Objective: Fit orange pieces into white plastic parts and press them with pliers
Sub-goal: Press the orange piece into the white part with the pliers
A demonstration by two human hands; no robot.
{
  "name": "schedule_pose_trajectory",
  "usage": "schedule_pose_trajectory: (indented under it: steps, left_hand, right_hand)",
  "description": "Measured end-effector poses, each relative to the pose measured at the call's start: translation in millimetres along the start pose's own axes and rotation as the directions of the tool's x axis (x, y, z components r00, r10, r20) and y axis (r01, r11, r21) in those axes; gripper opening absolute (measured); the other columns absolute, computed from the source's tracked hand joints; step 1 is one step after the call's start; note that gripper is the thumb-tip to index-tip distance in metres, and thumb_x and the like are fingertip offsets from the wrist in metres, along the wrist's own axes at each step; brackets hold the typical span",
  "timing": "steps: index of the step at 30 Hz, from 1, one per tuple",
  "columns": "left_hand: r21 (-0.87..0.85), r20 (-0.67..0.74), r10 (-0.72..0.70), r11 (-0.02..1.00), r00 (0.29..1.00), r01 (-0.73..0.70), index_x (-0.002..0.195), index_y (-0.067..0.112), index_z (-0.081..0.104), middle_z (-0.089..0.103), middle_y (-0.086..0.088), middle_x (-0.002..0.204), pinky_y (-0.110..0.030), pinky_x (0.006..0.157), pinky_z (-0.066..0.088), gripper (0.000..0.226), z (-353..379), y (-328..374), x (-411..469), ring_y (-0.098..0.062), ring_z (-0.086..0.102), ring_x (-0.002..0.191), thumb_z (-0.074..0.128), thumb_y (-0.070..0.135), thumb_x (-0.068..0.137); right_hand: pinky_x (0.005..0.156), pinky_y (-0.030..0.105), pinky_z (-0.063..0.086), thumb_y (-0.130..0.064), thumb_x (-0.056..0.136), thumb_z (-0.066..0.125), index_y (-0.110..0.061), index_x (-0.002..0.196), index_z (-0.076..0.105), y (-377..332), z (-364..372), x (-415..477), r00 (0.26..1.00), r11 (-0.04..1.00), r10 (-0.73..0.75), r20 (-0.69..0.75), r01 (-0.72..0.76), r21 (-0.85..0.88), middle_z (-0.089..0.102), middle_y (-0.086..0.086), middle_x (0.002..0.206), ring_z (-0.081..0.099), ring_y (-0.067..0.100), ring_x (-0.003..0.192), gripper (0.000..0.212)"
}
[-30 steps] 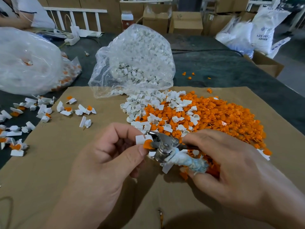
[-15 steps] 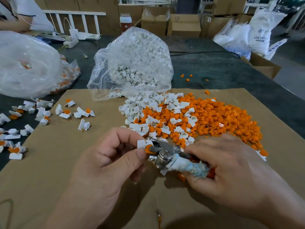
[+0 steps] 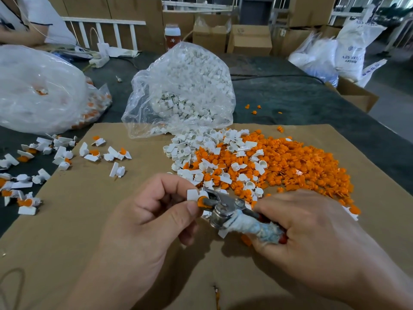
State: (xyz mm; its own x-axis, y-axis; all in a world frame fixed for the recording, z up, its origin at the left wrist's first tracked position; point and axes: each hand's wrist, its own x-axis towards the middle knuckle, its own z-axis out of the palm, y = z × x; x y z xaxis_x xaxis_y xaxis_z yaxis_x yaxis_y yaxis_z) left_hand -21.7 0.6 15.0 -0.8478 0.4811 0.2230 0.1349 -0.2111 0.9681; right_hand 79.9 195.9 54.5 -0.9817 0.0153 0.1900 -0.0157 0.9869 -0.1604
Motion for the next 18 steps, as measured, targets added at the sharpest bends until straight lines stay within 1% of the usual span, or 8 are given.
schedule_pose_trajectory:
  steps: [2, 6, 8, 10, 12, 14, 16, 18]
  left_hand:
    - [-0.002, 0.0, -0.011, 1.0, 1.0, 0.011, 0.079, 0.023, 0.074, 0.063, -0.011, 0.065, -0.023, 0.049, 0.05, 0.018, 0, 0, 0, -0.018, 0.06, 0.053, 0.075, 0.034, 0.064]
    - [0.016, -0.022, -0.01, 1.0, 1.0, 0.01, 0.08, 0.023, 0.074, 0.064, -0.01, 0.066, -0.023, 0.049, 0.05, 0.018, -1, 0, 1, -0.017, 0.062, 0.054, 0.076, 0.032, 0.065]
    - [0.045, -0.047, -0.015, 0.999, 0.999, 0.017, 0.078, 0.024, 0.074, 0.063, -0.009, 0.064, -0.022, 0.048, 0.05, 0.013, 0, 1, 0, -0.016, 0.061, 0.053, 0.078, 0.024, 0.066]
    - [0.081, -0.102, -0.047, 0.995, 0.994, 0.055, 0.076, 0.025, 0.073, 0.062, -0.006, 0.061, -0.021, 0.048, 0.049, 0.01, 0, 0, 2, -0.014, 0.06, 0.052, 0.072, 0.016, 0.07]
    - [0.098, -0.177, -0.107, 0.987, 0.978, 0.126, 0.074, 0.023, 0.072, 0.062, -0.006, 0.059, -0.022, 0.046, 0.049, 0.014, -2, -1, 4, -0.012, 0.058, 0.05, 0.075, 0.01, 0.072]
    - [0.071, -0.214, -0.203, 0.972, 0.955, 0.222, 0.071, 0.021, 0.072, 0.065, -0.008, 0.06, -0.022, 0.044, 0.047, 0.014, -2, -2, 5, -0.012, 0.057, 0.047, 0.071, 0.007, 0.073]
    - [0.058, -0.172, -0.316, 0.942, 0.933, 0.329, 0.07, 0.02, 0.072, 0.066, -0.011, 0.062, -0.024, 0.043, 0.046, 0.012, 1, -2, 4, -0.014, 0.057, 0.047, 0.067, 0.01, 0.071]
    - [0.076, -0.123, -0.387, 0.914, 0.914, 0.398, 0.072, 0.021, 0.072, 0.068, -0.012, 0.064, -0.027, 0.044, 0.046, 0.011, 7, -4, 2, -0.018, 0.058, 0.048, 0.067, 0.011, 0.073]
  right_hand:
    - [0.055, 0.028, 0.042, -0.056, 0.075, 0.04, -0.03, 0.065, 0.05, 0, 1, 0, 1.0, 1.0, 0.003, 0.001, -0.003, -0.01, 0.045, -0.014, 0.057, 0.047, 0.009, 0.057, 0.03]
    - [0.05, 0.026, 0.038, -0.052, 0.075, 0.046, -0.03, 0.064, 0.046, -1, 5, 2, 0.998, 1.0, -0.001, -0.061, 0.0, -0.011, 0.043, -0.013, 0.055, 0.043, 0.011, 0.052, 0.025]
    - [0.055, 0.027, 0.041, -0.054, 0.077, 0.046, -0.031, 0.069, 0.054, 1, 8, 2, 0.998, 1.0, 0.006, -0.057, -0.006, 0.013, 0.049, -0.015, 0.06, 0.048, 0.009, 0.057, 0.026]
    - [0.063, 0.028, 0.043, -0.065, 0.08, 0.043, -0.034, 0.083, 0.061, 5, 12, 3, 0.999, 1.0, 0.011, -0.05, -0.01, 0.017, 0.055, -0.018, 0.07, 0.053, 0.007, 0.066, 0.036]
    - [0.073, 0.034, 0.045, -0.076, 0.079, 0.033, -0.034, 0.099, 0.064, 11, 15, 5, 0.998, 0.998, 0.053, -0.038, -0.054, -0.025, 0.06, -0.018, 0.083, 0.056, 0.01, 0.078, 0.056]
    - [0.078, 0.038, 0.044, -0.08, 0.076, 0.031, -0.032, 0.11, 0.063, 17, 17, 7, 0.993, 0.987, 0.114, -0.043, -0.118, -0.11, 0.061, -0.014, 0.092, 0.057, 0.015, 0.086, 0.067]
    - [0.081, 0.04, 0.042, -0.08, 0.074, 0.03, -0.031, 0.113, 0.063, 18, 18, 9, 0.987, 0.972, 0.155, -0.035, -0.159, -0.171, 0.061, -0.012, 0.094, 0.056, 0.019, 0.089, 0.071]
    - [0.086, 0.041, 0.039, -0.081, 0.073, 0.027, -0.031, 0.117, 0.061, 17, 19, 10, 0.986, 0.971, 0.169, -0.008, -0.168, -0.173, 0.061, -0.011, 0.1, 0.055, 0.019, 0.096, 0.075]
